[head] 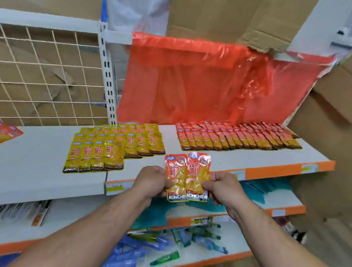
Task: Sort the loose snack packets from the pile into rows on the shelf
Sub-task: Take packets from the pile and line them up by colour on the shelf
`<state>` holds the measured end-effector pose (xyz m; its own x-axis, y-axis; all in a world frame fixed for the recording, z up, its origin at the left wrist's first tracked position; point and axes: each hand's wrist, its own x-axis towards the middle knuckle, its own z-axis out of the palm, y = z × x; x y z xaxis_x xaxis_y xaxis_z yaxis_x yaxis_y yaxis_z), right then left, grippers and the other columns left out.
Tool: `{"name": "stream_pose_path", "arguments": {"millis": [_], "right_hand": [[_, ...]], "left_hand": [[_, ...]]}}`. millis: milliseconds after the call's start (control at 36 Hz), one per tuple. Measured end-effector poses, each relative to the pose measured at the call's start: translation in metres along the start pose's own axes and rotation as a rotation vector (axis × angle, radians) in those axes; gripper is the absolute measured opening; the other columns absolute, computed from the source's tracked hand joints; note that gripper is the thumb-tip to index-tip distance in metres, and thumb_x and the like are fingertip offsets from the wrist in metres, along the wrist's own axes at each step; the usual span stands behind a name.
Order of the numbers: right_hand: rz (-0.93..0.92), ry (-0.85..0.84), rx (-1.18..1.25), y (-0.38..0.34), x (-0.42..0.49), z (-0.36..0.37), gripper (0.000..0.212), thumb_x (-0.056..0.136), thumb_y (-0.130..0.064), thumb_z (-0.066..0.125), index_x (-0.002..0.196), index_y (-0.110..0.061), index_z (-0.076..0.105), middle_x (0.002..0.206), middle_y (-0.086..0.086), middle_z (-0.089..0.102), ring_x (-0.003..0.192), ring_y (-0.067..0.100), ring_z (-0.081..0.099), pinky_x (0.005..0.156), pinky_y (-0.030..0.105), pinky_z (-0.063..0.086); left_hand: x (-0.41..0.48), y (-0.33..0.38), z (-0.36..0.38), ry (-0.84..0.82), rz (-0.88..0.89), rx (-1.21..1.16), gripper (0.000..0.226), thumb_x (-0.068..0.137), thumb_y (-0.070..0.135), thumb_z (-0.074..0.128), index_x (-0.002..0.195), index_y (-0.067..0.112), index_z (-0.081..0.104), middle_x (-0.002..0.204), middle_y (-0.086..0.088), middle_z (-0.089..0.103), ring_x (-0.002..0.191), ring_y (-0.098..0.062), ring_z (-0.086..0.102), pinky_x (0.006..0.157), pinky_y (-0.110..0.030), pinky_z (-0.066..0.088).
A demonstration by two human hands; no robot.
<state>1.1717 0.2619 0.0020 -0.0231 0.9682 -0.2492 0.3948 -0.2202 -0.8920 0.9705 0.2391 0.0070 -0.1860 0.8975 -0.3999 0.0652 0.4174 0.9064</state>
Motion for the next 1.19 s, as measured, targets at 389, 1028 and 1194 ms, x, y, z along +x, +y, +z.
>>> {"name": "stream_pose_path", "arguments": {"millis": [389, 1028, 1194], "right_hand": [[0.089, 0.147, 0.072, 0.013, 0.105, -0.105, 0.022, 0.088, -0.009, 0.068, 0.073, -0.008, 0.054, 0.062, 0.016, 0.044, 0.038, 0.019, 0.035, 0.044, 0.026, 0.027], [0.133, 0.218, 0.061, 0.061, 0.248, -0.296, 0.017, 0.088, -0.012, 0.072, 0.084, -0.015, 0.056, 0.056, 0.006, 0.05, 0.038, 0.013, 0.038, 0.04, 0.021, 0.031], [0.144, 0.168, 0.037, 0.091, 0.293, -0.37, 0.009, 0.087, -0.015, 0.069, 0.084, -0.013, 0.061, 0.054, 0.0, 0.051, 0.035, 0.015, 0.038, 0.045, 0.024, 0.028]], "left_hand": [[0.122, 0.062, 0.13, -0.169, 0.028, 0.014, 0.044, 0.081, -0.009, 0.066, 0.055, 0.017, 0.043, 0.049, -0.004, 0.049, 0.045, -0.021, 0.049, 0.053, -0.032, 0.046], [0.227, 0.135, 0.35, -0.239, 0.103, 0.129, 0.045, 0.08, -0.01, 0.062, 0.055, 0.018, 0.038, 0.049, -0.002, 0.041, 0.029, -0.011, 0.04, 0.035, -0.014, 0.027], [0.236, 0.146, 0.433, -0.113, 0.055, 0.122, 0.048, 0.084, -0.003, 0.06, 0.039, 0.011, 0.051, 0.034, 0.005, 0.046, 0.035, -0.016, 0.051, 0.043, -0.018, 0.043]]}}
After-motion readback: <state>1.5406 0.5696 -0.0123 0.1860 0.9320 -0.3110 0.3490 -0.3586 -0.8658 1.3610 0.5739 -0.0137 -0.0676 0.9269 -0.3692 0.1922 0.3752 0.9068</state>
